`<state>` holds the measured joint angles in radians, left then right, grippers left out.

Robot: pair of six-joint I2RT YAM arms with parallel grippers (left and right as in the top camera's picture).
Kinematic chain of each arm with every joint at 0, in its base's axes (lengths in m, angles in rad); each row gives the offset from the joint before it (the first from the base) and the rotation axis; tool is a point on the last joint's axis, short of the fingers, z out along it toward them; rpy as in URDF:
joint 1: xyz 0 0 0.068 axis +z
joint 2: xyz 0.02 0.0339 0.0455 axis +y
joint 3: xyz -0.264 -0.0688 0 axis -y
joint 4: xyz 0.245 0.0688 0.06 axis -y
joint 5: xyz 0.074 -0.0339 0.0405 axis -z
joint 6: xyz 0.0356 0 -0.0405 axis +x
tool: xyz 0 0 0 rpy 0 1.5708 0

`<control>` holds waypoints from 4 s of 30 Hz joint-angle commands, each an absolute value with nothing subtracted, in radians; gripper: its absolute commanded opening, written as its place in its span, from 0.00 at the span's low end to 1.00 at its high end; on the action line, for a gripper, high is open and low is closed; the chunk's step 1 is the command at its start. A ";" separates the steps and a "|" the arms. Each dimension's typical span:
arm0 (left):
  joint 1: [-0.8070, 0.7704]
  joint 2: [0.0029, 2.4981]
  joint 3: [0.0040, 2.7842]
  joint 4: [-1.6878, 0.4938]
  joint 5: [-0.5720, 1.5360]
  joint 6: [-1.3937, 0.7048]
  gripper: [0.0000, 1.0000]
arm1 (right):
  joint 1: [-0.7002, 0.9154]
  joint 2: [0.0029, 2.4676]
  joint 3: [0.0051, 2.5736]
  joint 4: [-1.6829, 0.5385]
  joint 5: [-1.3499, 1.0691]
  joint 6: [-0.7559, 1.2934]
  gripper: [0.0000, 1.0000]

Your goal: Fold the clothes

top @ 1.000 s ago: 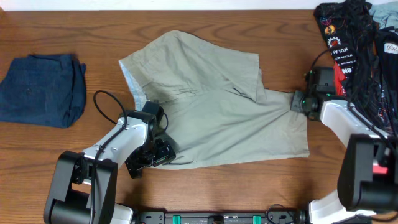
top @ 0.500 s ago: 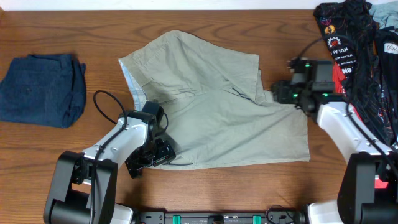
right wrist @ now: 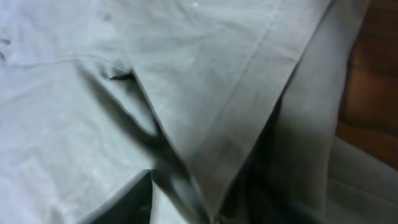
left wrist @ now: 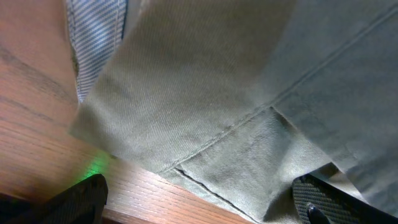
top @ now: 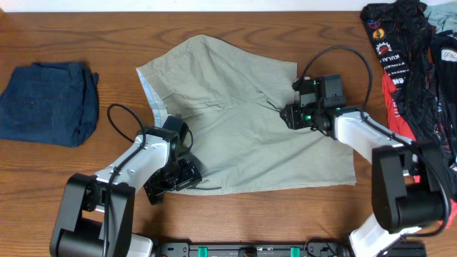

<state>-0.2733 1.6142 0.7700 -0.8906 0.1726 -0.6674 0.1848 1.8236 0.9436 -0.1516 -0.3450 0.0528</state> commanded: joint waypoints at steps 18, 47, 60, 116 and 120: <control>-0.276 1.646 0.735 -0.855 0.085 -0.678 0.97 | 0.060 1.697 1.156 0.188 0.255 0.146 0.88; -0.275 1.382 0.815 -0.958 0.076 -0.710 0.98 | -0.108 1.613 1.114 -1.048 -0.189 0.460 0.99; -0.276 1.233 0.717 -0.992 0.044 -1.141 0.99 | -0.130 1.280 0.746 -1.008 -0.192 0.718 0.99; -0.276 1.234 0.417 -0.541 -0.049 -1.310 0.06 | -0.130 1.197 0.362 -0.513 -0.180 0.905 0.01; -0.276 1.233 0.418 -0.553 0.012 -1.276 0.06 | -0.130 1.197 0.364 -0.507 -0.180 0.884 0.01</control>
